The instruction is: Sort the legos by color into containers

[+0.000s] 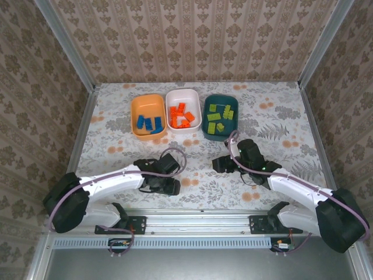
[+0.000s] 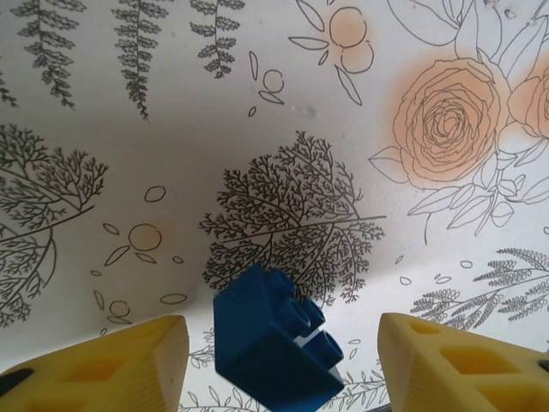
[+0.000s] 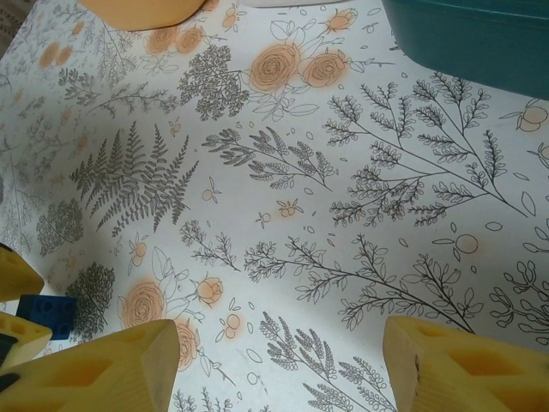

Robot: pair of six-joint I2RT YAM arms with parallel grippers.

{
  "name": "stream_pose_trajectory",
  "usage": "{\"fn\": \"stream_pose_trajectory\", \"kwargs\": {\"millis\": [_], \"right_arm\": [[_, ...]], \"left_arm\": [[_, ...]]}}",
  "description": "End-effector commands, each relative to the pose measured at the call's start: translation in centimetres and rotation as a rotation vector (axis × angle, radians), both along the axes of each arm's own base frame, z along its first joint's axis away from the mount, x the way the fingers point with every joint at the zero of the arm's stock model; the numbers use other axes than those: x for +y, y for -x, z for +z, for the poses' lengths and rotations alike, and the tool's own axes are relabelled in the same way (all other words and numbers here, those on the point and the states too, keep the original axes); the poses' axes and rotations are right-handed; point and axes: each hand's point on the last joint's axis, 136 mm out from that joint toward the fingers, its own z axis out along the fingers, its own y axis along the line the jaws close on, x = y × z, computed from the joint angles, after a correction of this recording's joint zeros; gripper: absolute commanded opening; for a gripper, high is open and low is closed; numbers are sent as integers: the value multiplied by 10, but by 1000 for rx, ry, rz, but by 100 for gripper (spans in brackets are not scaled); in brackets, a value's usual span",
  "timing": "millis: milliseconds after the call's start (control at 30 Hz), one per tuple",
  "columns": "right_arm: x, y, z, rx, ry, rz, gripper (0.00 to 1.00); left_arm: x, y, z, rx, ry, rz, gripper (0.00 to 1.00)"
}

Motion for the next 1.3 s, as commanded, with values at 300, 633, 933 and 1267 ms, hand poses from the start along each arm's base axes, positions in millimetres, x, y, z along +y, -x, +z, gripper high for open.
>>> {"fn": "stream_pose_trajectory", "kwargs": {"millis": [300,633,933,1267], "right_arm": [[4,-5,3,-16,-31,-25,66],[4,-5,3,-18,-30,-31,66],[4,-6,1,-13,-30,-41,66],[3,-5,2,-13,-27,-45,66]], "left_arm": [[-12,1,0,24,10,-11,56],[-20,-1,-5,36,17,-30,55],[-19,1,-7,42,17,-36,39],[-17,1,-7,37,13,-33,25]]}}
